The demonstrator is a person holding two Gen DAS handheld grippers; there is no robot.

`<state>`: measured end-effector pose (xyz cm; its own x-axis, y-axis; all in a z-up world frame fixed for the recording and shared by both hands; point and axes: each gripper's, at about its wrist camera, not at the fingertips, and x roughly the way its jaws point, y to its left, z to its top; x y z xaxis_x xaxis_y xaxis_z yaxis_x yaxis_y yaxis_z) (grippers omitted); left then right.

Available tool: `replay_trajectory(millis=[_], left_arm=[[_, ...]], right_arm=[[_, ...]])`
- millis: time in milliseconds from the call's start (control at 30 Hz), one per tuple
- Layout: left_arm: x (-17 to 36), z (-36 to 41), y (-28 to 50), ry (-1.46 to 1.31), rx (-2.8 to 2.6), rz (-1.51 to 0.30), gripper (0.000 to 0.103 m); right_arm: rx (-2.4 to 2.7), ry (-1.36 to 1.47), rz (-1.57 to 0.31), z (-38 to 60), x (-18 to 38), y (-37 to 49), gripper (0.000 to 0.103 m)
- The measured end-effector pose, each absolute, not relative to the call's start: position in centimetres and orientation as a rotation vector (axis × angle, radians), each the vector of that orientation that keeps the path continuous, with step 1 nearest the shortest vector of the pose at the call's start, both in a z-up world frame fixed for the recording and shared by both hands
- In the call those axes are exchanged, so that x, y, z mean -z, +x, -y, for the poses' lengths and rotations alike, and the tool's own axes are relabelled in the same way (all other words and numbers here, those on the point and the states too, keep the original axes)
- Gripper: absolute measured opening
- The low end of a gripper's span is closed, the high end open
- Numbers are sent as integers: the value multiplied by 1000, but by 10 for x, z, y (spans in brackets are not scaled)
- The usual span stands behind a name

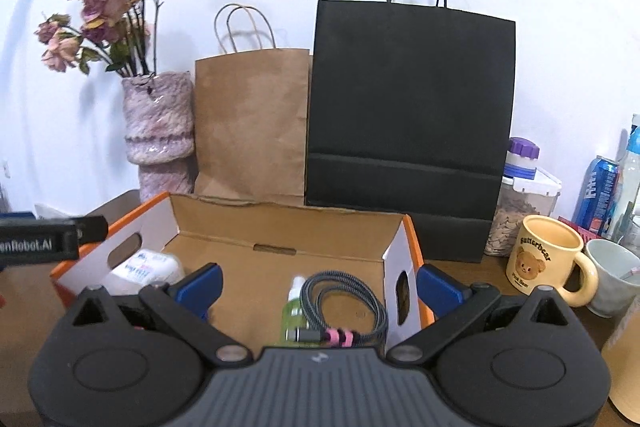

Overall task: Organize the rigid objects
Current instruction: 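Move both tools back from the box toward the items on the table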

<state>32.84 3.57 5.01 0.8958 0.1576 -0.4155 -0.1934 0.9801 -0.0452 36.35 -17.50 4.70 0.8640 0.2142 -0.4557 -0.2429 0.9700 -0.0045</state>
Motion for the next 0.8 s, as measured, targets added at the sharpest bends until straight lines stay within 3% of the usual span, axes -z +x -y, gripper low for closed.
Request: replay_trajectory(millis=[800], left_arm=[[-32,-31,229,-87,-144,-491,103]], right_arm=[[-301,-118,-484,189,-28,243,103]])
